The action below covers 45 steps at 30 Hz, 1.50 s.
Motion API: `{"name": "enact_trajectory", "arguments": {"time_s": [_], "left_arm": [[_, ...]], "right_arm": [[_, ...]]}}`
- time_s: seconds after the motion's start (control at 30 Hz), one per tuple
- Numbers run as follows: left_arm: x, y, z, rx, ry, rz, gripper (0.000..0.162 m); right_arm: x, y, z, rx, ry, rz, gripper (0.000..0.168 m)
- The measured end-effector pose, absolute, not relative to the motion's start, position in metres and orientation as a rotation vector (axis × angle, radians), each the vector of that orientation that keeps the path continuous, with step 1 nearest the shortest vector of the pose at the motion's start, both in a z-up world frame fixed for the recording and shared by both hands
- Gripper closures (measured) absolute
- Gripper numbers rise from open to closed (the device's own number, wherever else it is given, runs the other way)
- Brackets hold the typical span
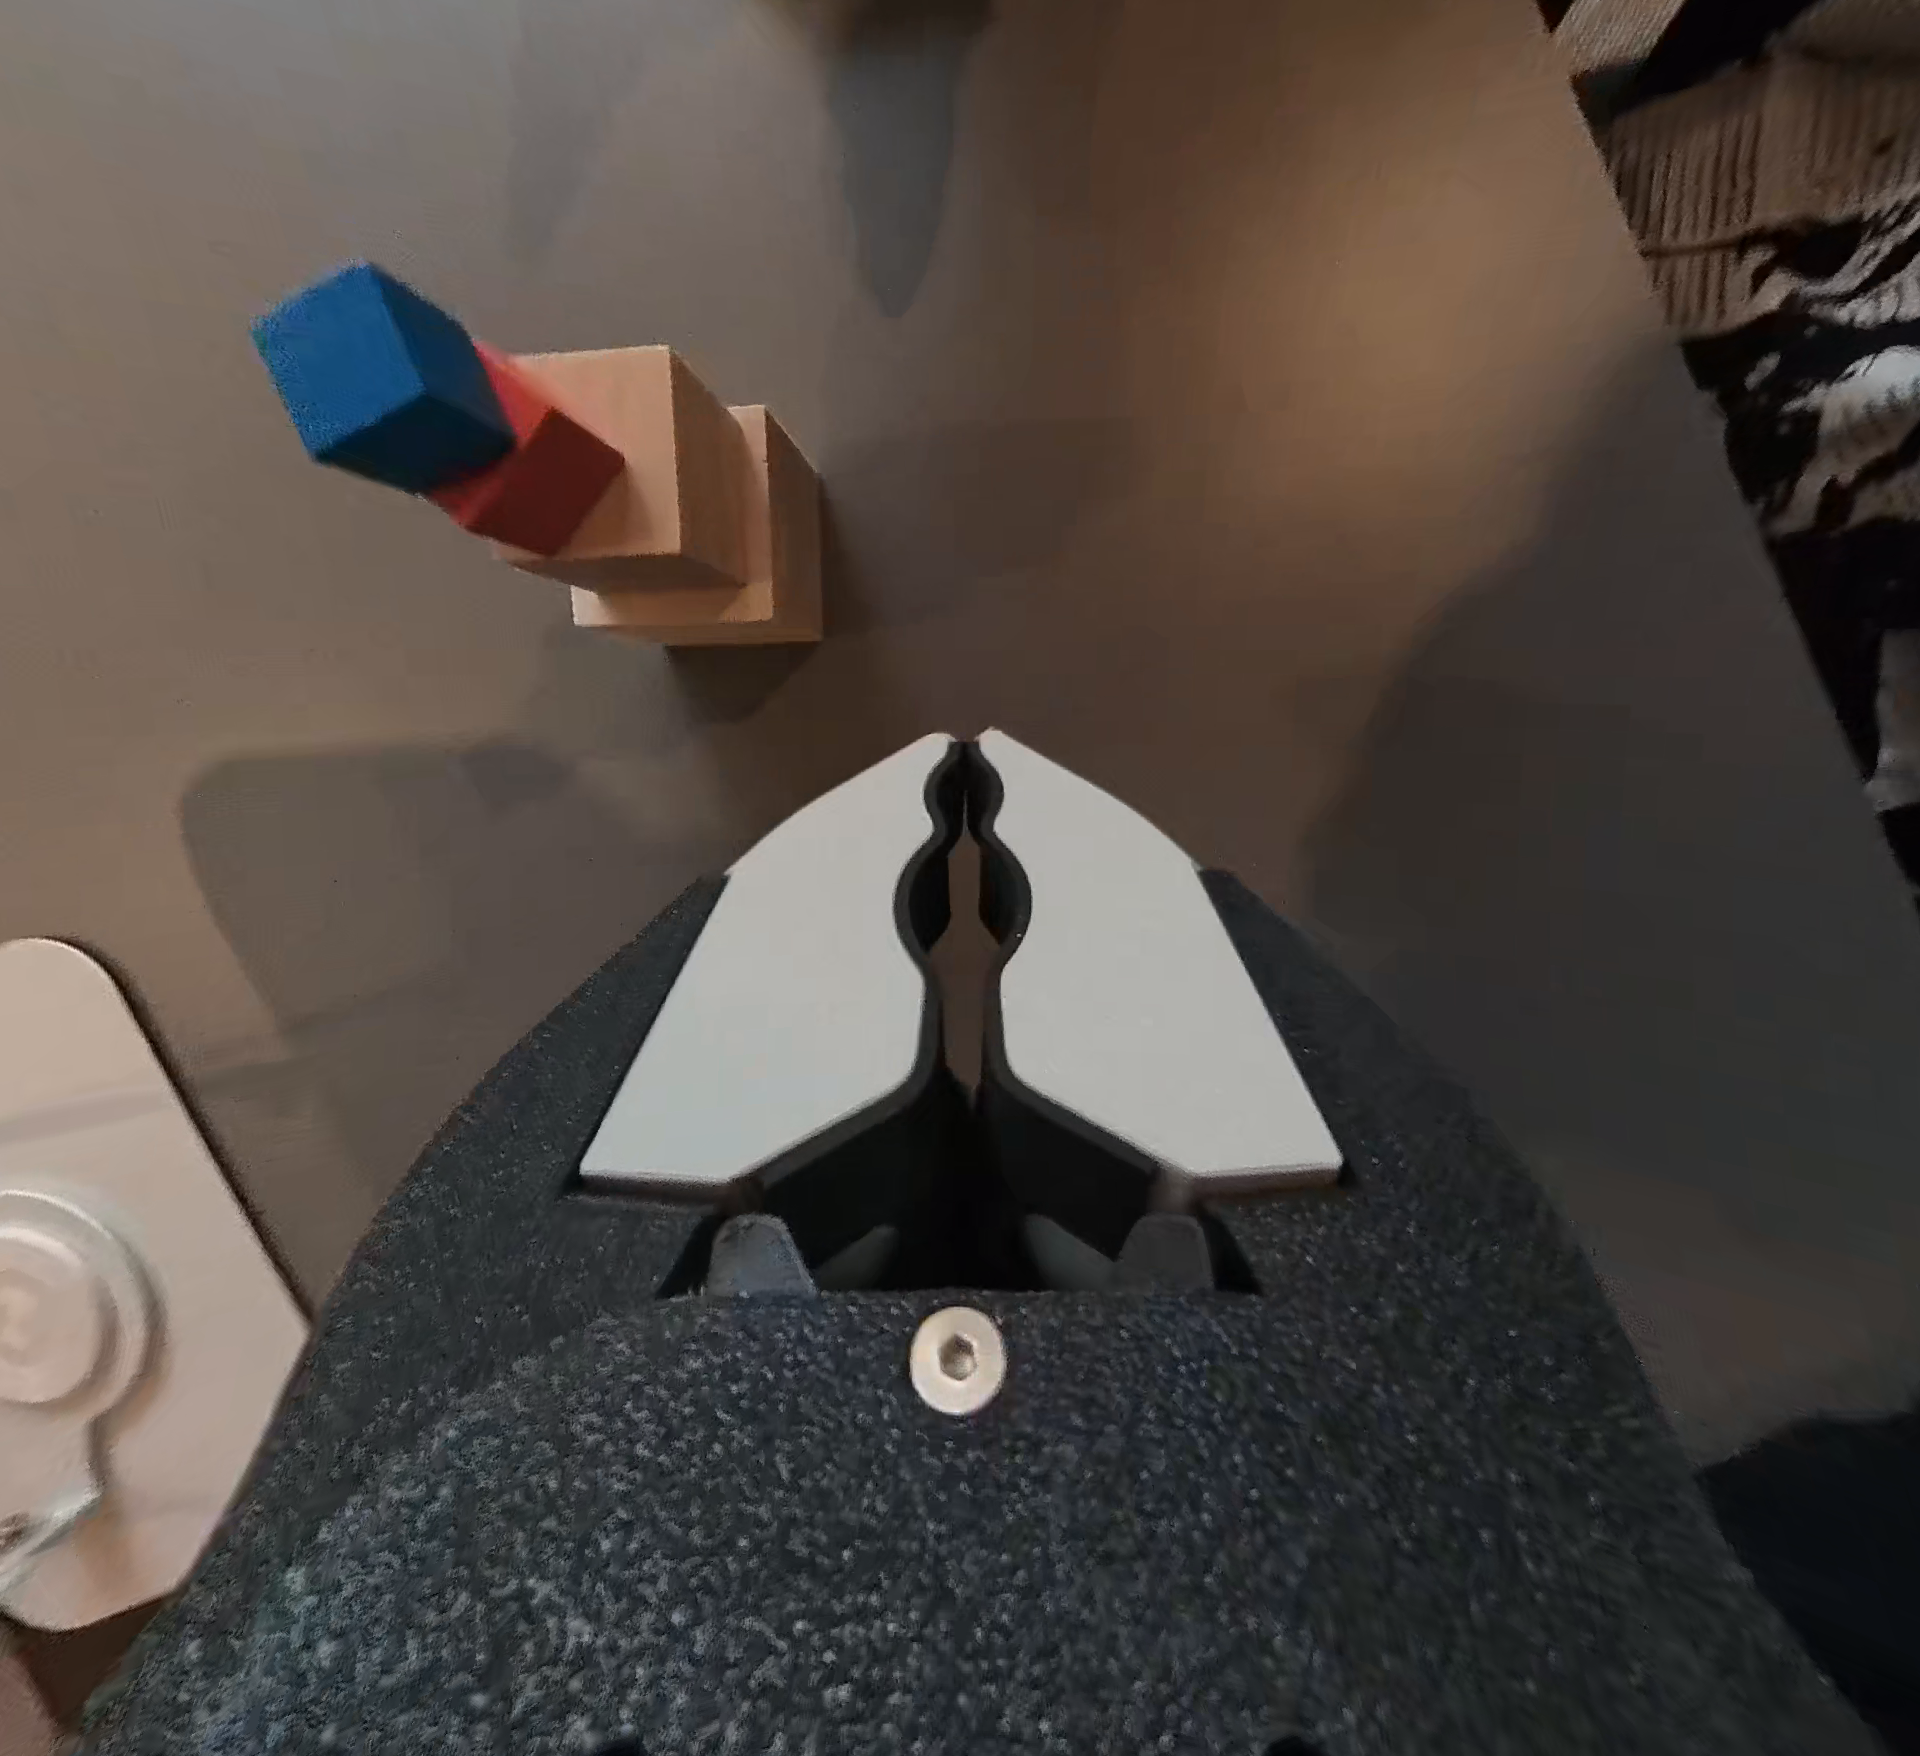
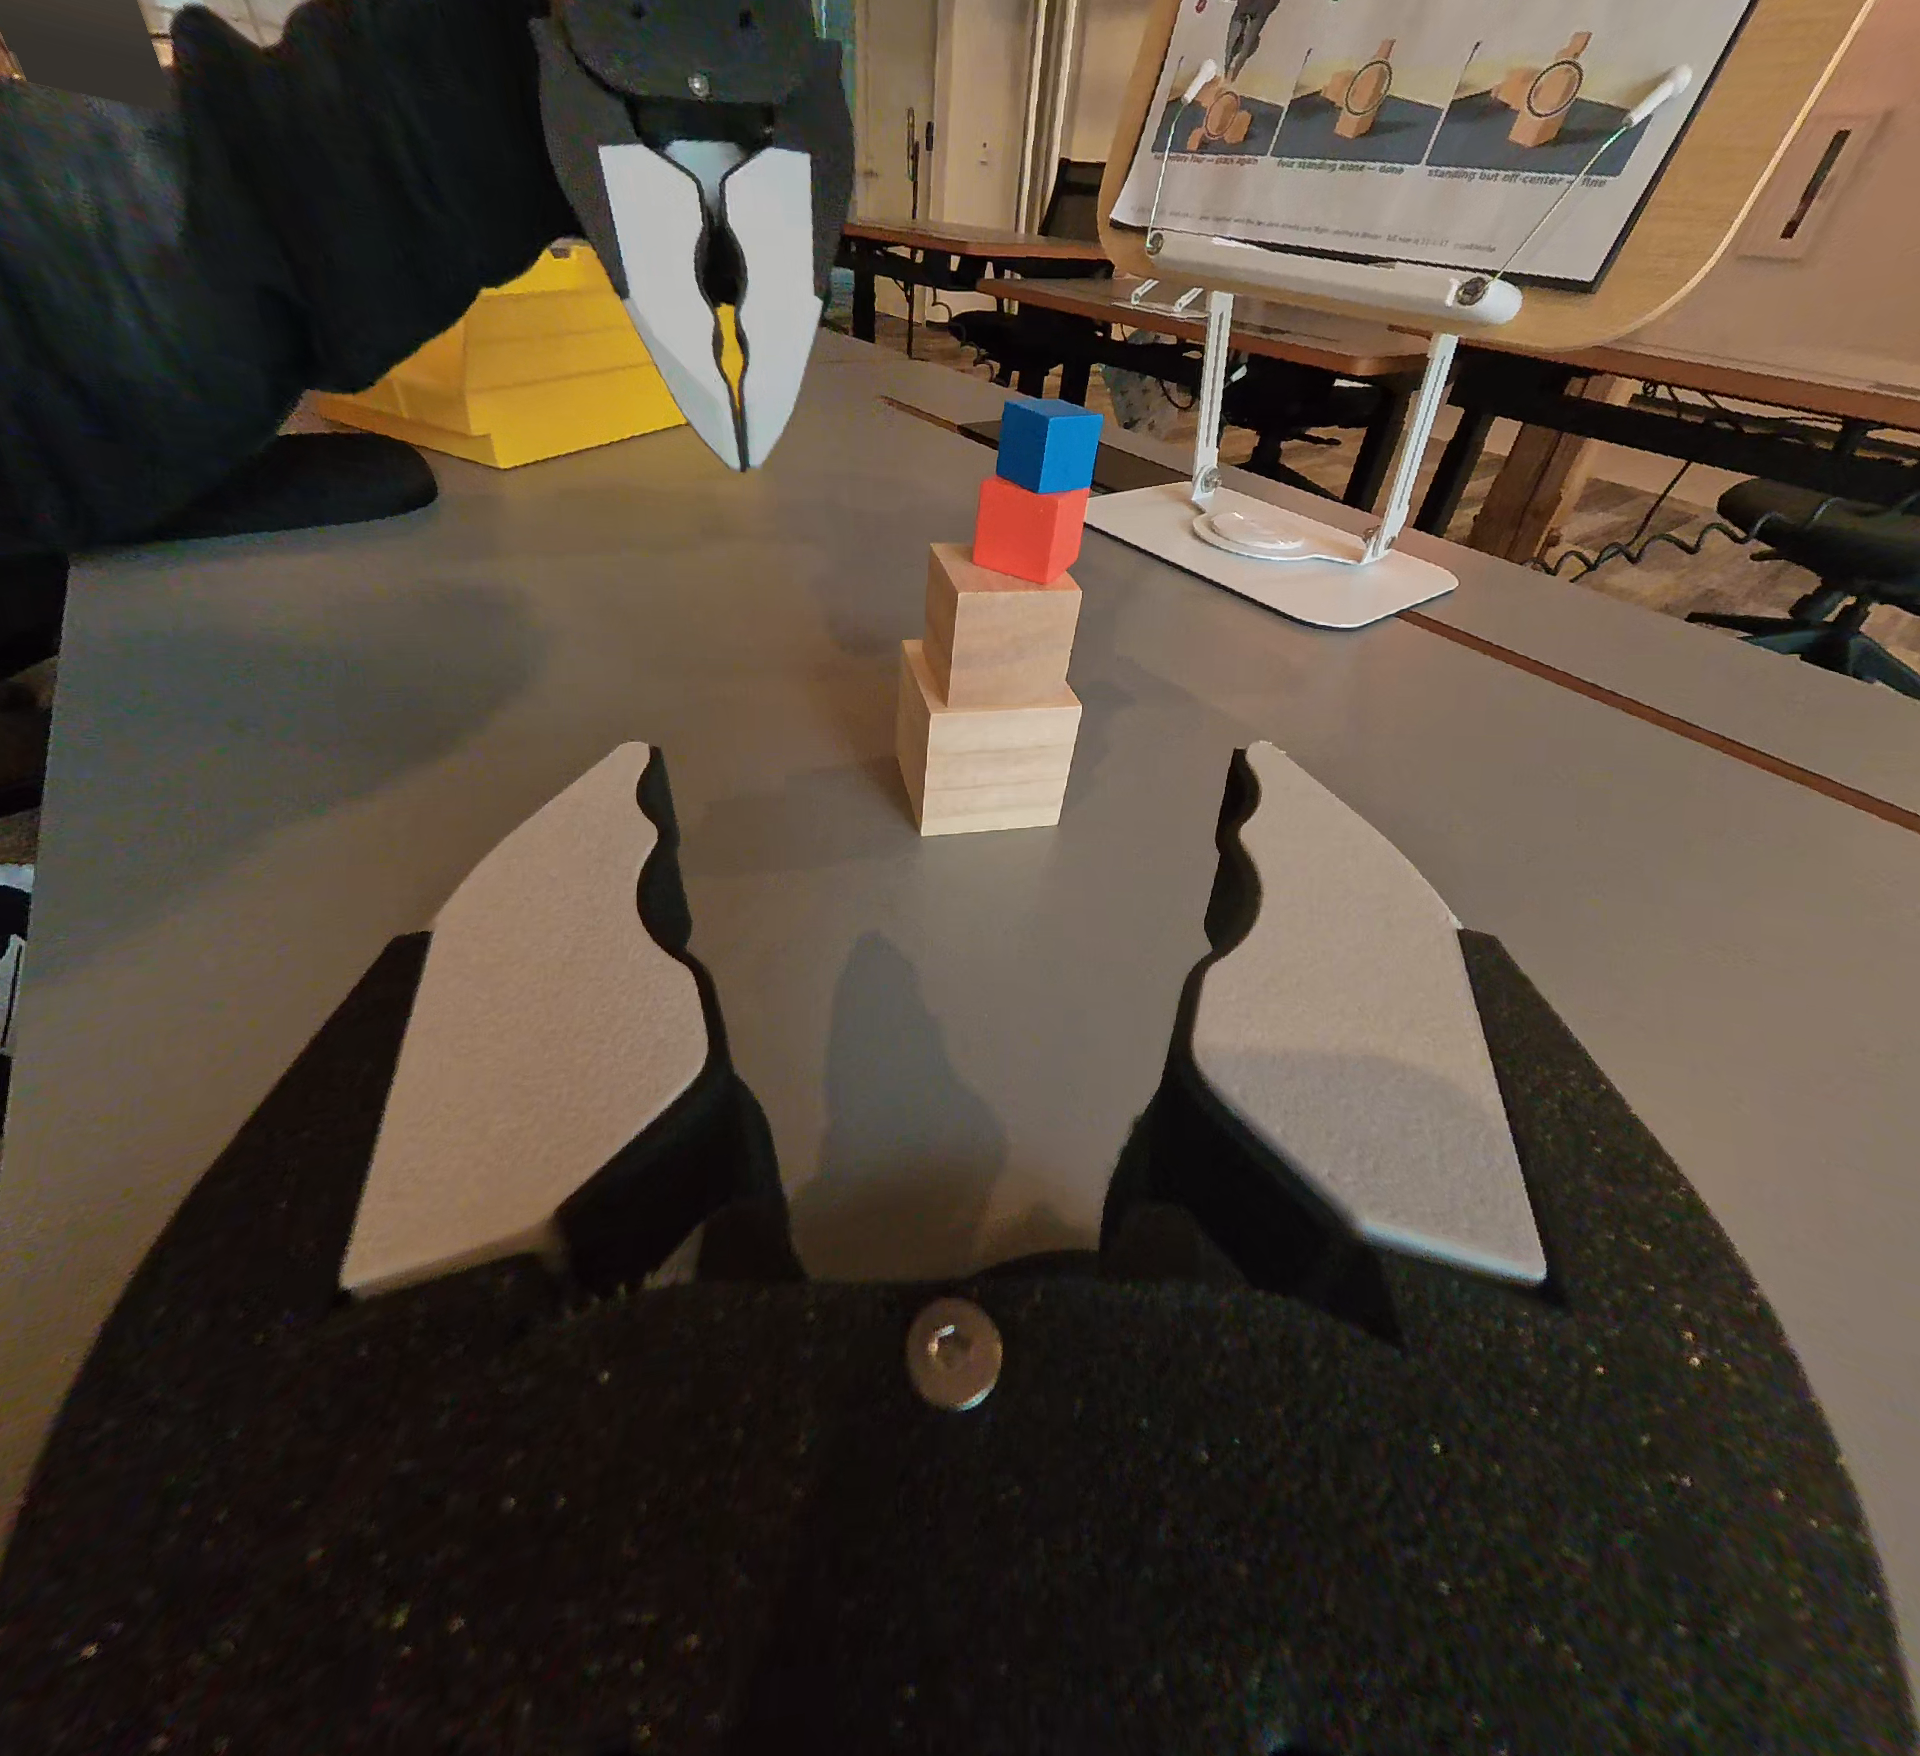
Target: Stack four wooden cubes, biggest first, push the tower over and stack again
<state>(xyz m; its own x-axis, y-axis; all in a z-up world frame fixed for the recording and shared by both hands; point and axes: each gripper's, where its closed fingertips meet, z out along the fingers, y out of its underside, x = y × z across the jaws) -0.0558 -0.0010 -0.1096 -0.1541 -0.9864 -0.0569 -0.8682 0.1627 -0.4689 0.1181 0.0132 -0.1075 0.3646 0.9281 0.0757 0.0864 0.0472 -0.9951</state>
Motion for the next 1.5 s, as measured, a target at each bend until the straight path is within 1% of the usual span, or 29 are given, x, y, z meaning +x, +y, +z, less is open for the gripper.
{"name": "enact_trajectory", "arguments": {"time_s": [0.13, 0.27, 0.37, 0.6, 0.87, 1.5], "left_arm": [[-0.049, -0.001, -0.110, -1.645, 2.222, -0.386, 0.162], [-0.034, -0.020, -0.105, -1.470, 2.353, -0.445, 0.162], [-0.028, -0.020, -0.102, -1.429, 2.375, -0.418, 0.162], [-0.029, 0.000, -0.126, -1.510, 2.423, -0.257, 0.162], [-0.022, 0.020, -0.139, -1.545, 2.377, -0.267, 0.162], [0.003, 0.053, -0.138, -1.548, 2.284, -0.293, 0.162]], "right_arm": [[0.118, 0.013, -0.107, -1.370, -1.008, 0.847, 0.069], [0.118, 0.013, -0.107, -1.371, -1.009, 0.851, 0.069], [0.118, 0.013, -0.107, -1.371, -1.012, 0.849, 0.069], [0.118, 0.012, -0.107, -1.365, -1.012, 0.847, 0.069], [0.118, 0.012, -0.107, -1.364, -1.015, 0.849, 0.069], [0.118, 0.011, -0.107, -1.363, -1.024, 0.851, 0.069]]}}
